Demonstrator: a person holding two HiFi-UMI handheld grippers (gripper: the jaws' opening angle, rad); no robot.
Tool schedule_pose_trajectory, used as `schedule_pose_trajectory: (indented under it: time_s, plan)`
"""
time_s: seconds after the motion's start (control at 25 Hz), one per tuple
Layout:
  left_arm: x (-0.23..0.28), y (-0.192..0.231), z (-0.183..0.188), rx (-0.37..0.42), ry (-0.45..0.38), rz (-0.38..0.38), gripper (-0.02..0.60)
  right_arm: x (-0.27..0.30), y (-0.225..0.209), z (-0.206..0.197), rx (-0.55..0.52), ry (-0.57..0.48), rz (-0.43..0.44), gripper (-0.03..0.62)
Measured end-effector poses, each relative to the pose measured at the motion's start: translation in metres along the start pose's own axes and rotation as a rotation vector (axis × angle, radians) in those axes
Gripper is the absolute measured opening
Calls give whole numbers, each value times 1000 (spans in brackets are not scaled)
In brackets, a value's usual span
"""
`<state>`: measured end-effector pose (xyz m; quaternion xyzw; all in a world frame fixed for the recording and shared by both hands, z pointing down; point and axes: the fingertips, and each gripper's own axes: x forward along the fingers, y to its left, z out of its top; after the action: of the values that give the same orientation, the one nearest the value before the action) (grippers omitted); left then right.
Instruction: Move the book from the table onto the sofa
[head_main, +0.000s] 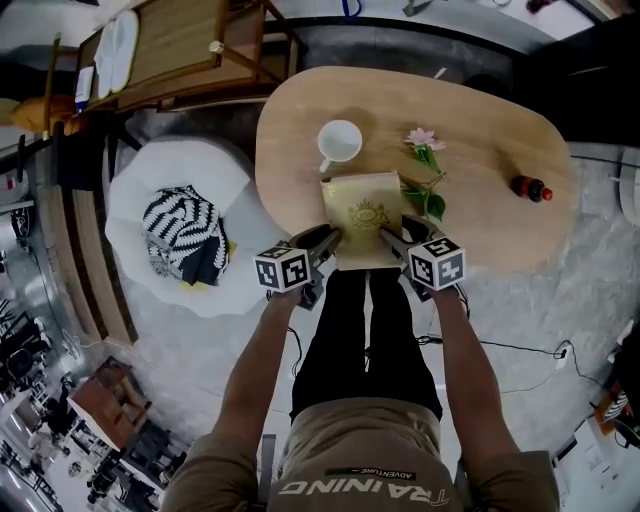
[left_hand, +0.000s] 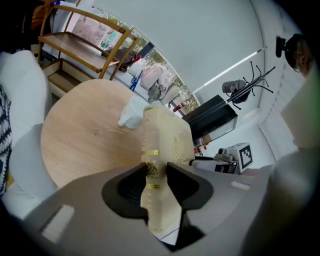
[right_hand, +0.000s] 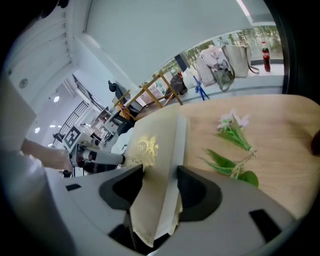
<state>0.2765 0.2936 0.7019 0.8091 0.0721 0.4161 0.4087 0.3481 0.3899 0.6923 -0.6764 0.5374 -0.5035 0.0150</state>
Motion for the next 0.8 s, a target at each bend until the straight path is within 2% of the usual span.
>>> schedule_pose_trajectory:
  time_s: [0.2, 0.52, 0.8]
  plan:
    - [-44, -37, 11, 6, -51, 4, 121, -35, 41, 23, -29, -25, 16, 216]
    - [-113, -111, 79, 123, -249, 6, 121, -96, 99, 111, -183, -175, 50, 216]
    - [-191, -167, 118, 214, -379, 57, 121, -141, 168, 170, -315, -245, 113, 216]
